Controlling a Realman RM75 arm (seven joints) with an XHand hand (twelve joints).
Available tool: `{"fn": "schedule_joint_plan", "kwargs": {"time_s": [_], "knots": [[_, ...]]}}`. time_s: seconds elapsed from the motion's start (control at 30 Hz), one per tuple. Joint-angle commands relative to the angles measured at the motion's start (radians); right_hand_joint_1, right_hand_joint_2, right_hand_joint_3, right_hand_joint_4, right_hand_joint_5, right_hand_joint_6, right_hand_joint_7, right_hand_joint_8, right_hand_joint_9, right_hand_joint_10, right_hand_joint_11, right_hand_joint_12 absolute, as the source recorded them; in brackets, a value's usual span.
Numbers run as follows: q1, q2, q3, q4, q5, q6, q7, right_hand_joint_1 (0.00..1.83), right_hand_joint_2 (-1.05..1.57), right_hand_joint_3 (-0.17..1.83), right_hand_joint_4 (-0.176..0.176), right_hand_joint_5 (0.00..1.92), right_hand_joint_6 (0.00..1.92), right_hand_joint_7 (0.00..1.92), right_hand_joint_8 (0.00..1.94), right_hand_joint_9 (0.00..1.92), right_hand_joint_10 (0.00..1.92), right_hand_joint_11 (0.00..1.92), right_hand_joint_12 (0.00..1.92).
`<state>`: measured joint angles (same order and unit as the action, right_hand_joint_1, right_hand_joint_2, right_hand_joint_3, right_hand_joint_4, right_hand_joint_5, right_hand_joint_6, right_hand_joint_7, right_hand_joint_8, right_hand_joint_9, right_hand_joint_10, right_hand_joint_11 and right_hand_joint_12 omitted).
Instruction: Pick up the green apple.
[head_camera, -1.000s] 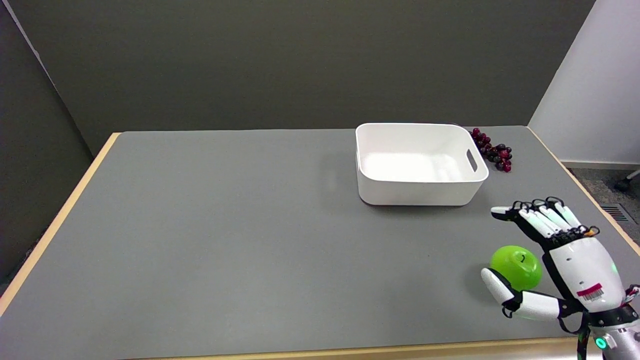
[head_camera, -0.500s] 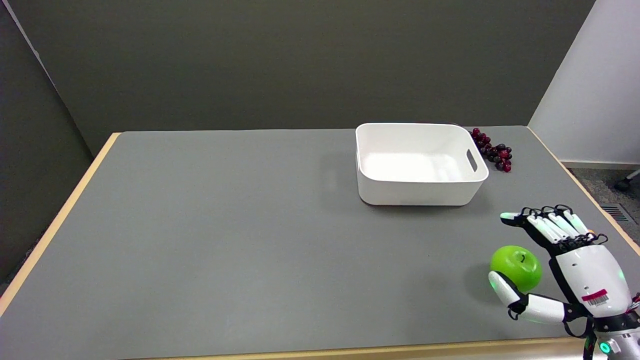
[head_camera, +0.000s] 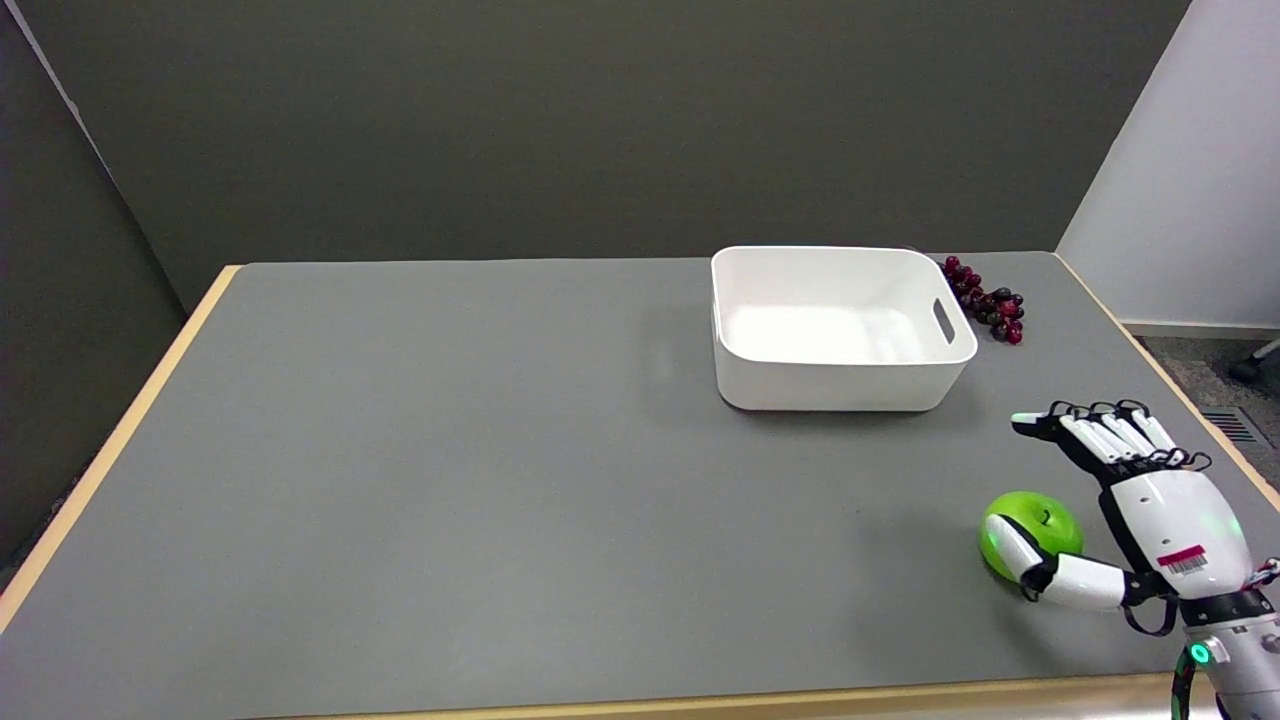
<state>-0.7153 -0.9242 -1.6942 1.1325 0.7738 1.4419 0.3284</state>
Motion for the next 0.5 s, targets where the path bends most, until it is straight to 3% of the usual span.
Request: {"fn": "schedule_joint_plan", "kwargs": {"time_s": [0.03,0.5], "knots": [[0.068,-0.016,-0.011,-0.095,0.058,-0.118,0.025,0.35,0.59,0.80,0.038,0.36,0.67,0.47,0.52,0.27,0.92,0.09,1.30],[0.080,-0.065,-0.032,-0.149,0.056,-0.113,0.083,0.34,0.56,0.85,0.035,0.34,0.64,0.44,0.51,0.26,0.87,0.06,1.30]]}}
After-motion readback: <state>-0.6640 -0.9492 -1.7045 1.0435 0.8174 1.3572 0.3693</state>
